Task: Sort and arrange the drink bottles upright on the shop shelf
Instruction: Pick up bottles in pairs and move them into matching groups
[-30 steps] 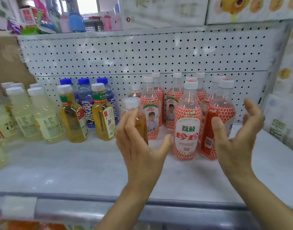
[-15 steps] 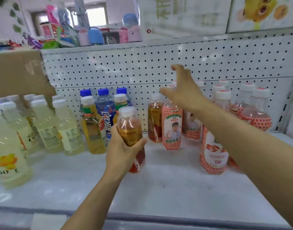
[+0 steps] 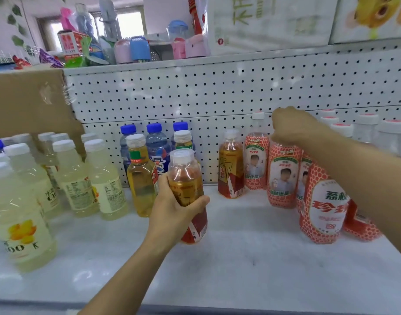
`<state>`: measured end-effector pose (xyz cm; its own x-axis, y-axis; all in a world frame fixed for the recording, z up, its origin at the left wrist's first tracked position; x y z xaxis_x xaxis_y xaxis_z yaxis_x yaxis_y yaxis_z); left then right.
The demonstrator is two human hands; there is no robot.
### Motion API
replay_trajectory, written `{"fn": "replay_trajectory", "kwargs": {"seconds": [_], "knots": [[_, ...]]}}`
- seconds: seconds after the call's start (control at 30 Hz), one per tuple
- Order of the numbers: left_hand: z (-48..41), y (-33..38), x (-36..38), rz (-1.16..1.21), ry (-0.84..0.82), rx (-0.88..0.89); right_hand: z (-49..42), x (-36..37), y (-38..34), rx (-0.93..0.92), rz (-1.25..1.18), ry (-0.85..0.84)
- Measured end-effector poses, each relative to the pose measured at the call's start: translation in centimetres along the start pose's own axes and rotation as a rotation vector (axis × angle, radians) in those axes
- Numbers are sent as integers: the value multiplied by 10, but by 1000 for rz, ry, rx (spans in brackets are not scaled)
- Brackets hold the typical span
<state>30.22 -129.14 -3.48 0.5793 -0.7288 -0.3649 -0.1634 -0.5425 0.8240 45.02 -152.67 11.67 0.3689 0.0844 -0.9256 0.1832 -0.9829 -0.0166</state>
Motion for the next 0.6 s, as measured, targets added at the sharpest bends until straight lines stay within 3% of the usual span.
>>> {"fn": "replay_trajectory", "kwargs": {"seconds": [0.07,0.17,0.23,0.3,0.37,0.5,0.6], "knots": [[0,0,-1,15,-18,5,3,-2,-3,7,130,9],[0,0,-2,28,-33,6,0,-5,-28,-89,254,235],[0,1,-3,34,-41,5,-1,5,-57,-226,-16,225],[1,3,-3,34,-50,11,-7,29,-77,-224,-372,-26],[3,4,-4,46,-56,9,-13,54,-88,-146,-567,-194],[5,3,-4,81,-76,-32,-17,72,-82,-58,-843,-59],[5,2,-4,92,-97,-31,-4,63,-76,-117,-821,-8]]}}
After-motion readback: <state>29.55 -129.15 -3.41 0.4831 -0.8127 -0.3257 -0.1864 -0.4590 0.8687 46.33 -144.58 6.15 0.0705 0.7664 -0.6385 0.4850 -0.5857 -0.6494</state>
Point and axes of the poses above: each hand's wrist, its own z-axis away from the middle knuckle, its own x-axis out of the palm, y = z × x, the point moved 5 cm from there along -z, towards the middle knuckle, and after that the axes turned 5 degrees about x, right-handed, at the moved point
